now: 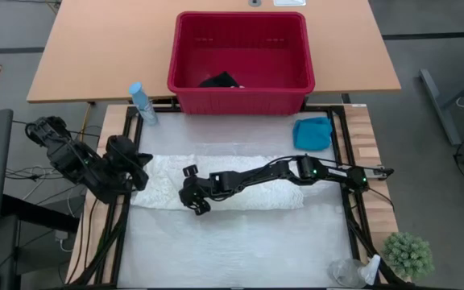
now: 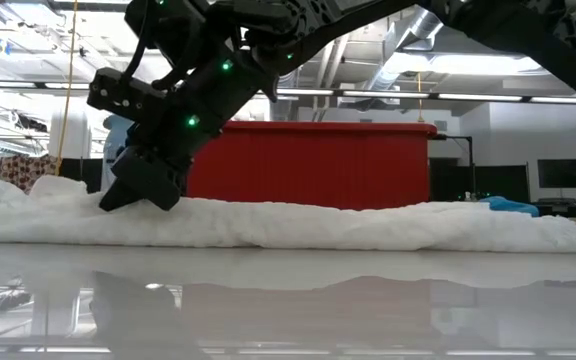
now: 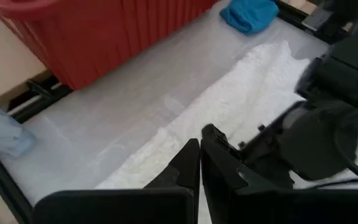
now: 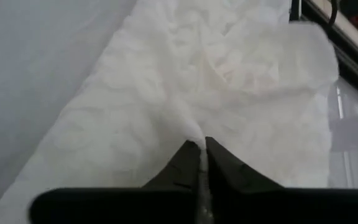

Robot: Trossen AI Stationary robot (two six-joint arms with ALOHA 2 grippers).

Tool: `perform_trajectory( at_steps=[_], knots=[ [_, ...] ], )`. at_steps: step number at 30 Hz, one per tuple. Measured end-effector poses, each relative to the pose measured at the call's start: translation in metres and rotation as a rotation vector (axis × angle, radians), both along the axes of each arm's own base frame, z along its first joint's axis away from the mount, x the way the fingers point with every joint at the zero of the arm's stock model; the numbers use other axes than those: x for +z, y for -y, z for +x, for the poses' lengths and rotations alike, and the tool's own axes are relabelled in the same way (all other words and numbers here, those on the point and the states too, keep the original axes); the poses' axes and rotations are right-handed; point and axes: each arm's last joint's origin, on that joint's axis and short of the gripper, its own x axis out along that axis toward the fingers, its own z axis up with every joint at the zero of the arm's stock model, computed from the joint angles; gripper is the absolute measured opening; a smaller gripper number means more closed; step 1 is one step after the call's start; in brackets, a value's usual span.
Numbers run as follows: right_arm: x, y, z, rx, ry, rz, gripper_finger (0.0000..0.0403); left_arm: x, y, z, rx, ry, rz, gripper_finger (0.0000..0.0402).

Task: Fold laundry
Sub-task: Fold the white blouse

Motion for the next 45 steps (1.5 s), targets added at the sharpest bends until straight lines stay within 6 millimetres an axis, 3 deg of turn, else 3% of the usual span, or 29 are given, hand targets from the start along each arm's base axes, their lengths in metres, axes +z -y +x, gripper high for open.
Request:
perform_trajectory(
  at_steps=[3, 10, 18, 22, 29, 33, 39, 45],
  knots=[
    [0.0, 0.0, -0.002, -0.04, -0.021, 0.044, 0.0018, -0.017, 0.0, 0.0, 0.03, -0.061, 0.038, 0.0003],
    [0.012, 0.013, -0.007, -0.106, -0.032, 0.098, 0.0023, -0.069, -0.001, -0.004, 0.085, -0.215, 0.016, 0.0015],
    [0.018, 0.033, -0.009, -0.144, -0.049, 0.213, 0.0021, -0.114, 0.0, -0.013, 0.056, -0.463, -0.065, 0.0099],
    [0.02, 0.041, -0.009, -0.144, -0.039, 0.25, 0.0021, -0.133, 0.004, -0.015, -0.049, -0.479, -0.084, 0.0151],
    [0.02, 0.043, -0.009, -0.139, -0.044, 0.252, 0.0021, -0.139, 0.009, -0.016, -0.185, -0.383, -0.058, 0.0186],
    [0.02, 0.043, -0.009, -0.13, -0.049, 0.245, 0.0022, -0.152, 0.01, -0.019, -0.199, -0.45, -0.229, 0.0183],
    [0.019, 0.044, -0.01, -0.123, -0.059, 0.234, 0.0022, -0.153, 0.016, 0.001, -0.23, -0.484, -0.242, 0.0183],
    [0.02, 0.045, -0.01, -0.104, -0.065, 0.211, 0.0022, -0.167, 0.016, 0.02, -0.243, -0.62, -0.206, 0.0183]
  ],
)
